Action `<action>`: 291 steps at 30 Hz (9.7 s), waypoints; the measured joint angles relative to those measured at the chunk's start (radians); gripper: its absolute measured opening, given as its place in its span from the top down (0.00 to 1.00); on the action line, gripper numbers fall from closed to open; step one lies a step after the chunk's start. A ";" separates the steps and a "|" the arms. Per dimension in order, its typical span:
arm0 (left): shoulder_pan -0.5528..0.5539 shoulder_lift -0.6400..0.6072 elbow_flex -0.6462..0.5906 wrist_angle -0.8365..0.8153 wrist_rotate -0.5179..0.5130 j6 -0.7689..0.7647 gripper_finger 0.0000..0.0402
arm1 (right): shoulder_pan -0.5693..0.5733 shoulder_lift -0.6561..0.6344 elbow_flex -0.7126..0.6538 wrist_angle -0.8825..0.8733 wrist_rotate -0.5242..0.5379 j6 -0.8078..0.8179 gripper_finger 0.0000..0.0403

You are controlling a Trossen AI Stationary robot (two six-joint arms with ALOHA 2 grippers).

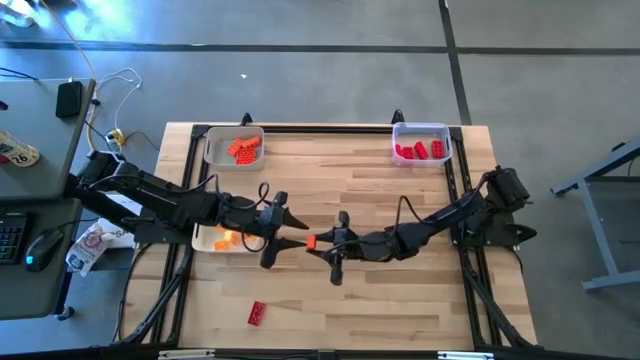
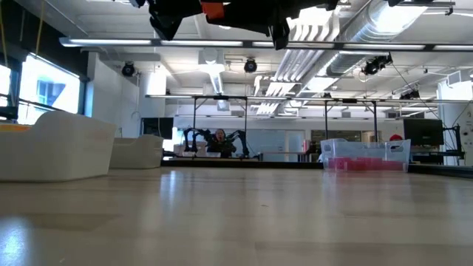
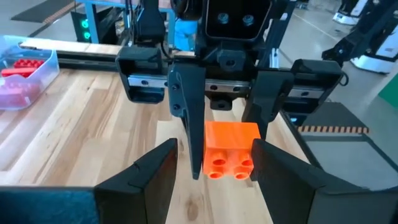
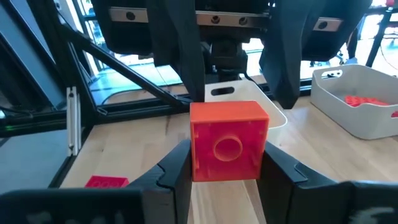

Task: Sort & place blocks by color
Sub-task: Put the orange game piece into the gray bin, then put the red game piece into the transparent bin

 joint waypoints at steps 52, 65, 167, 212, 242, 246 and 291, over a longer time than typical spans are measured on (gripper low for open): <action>0.051 0.000 0.000 0.073 0.090 0.023 0.72 | -0.041 0.000 0.000 0.101 -0.072 0.038 0.69; 0.052 -0.013 0.000 -0.086 0.006 0.070 0.72 | -0.043 0.000 0.000 0.004 -0.060 0.061 0.47; 0.657 -0.041 0.215 -1.320 -0.050 -0.313 0.39 | -0.027 0.001 0.000 -0.282 -0.096 0.210 0.46; -0.527 0.029 0.215 -1.075 -0.075 -1.482 0.39 | -0.027 0.001 -0.001 -0.311 -0.105 0.210 0.46; -0.579 0.372 0.215 -0.747 -0.021 -1.593 0.39 | -0.027 0.001 -0.001 -0.346 -0.138 0.211 0.46; -0.578 0.397 0.215 -0.723 -0.021 -1.593 0.39 | -0.027 0.001 -0.001 -0.349 -0.138 0.218 0.46; -0.569 0.551 0.218 -0.699 -0.045 -1.446 0.68 | -0.001 0.001 -0.001 -0.355 -0.127 0.237 0.46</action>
